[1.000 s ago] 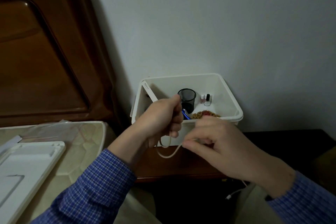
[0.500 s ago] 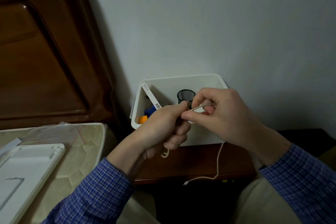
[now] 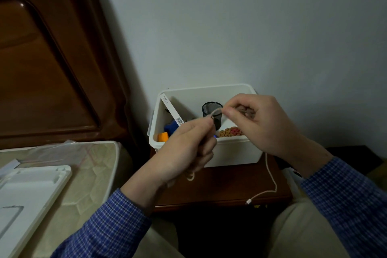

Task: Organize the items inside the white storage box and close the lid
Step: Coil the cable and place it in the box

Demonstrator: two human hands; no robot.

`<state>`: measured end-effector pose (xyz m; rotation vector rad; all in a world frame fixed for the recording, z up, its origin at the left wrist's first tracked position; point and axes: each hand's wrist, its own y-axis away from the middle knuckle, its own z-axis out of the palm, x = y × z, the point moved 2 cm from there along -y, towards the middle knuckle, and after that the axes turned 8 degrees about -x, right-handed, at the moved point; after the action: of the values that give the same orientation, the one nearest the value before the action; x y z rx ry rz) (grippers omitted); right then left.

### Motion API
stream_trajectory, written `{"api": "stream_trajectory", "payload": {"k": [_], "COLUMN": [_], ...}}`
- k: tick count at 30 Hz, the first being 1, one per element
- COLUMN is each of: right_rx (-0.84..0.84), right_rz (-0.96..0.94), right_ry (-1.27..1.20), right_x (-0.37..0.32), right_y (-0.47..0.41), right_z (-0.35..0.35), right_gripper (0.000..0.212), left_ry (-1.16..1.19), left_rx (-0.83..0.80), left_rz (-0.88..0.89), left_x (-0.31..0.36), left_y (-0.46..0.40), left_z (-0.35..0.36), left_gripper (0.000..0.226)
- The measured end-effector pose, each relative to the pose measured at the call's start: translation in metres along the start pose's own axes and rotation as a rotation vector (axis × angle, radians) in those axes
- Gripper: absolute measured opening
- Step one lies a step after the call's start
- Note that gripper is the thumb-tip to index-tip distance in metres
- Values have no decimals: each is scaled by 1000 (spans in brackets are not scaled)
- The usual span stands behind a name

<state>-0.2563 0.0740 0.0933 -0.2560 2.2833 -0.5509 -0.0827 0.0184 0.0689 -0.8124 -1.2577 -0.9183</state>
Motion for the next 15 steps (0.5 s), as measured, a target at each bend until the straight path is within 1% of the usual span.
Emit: {"api": "stream_trajectory", "payload": {"k": [3, 5, 8, 10, 13, 15], "right_rx": [68, 72, 102, 113, 25, -76], "right_rz": [66, 107, 125, 124, 132, 138], "right_ry": [16, 33, 85, 150, 241, 303], "right_x": [0, -3, -9, -13, -23, -28], "right_y": [11, 20, 25, 24, 25, 27], "right_z": [10, 22, 33, 34, 39, 44], "right_gripper": [18, 20, 23, 23, 24, 21], "left_ry": [140, 140, -3, -107, -285, -309], "left_rx": [107, 157, 216, 307, 455, 543], "left_rz": [112, 140, 92, 64, 43, 14], "left_x": [1, -2, -8, -9, -11, -11], "left_y": [-2, -6, -12, -15, -18, -19], "left_z": [-4, -3, 4, 6, 8, 8], "left_gripper": [34, 34, 37, 41, 45, 46]}}
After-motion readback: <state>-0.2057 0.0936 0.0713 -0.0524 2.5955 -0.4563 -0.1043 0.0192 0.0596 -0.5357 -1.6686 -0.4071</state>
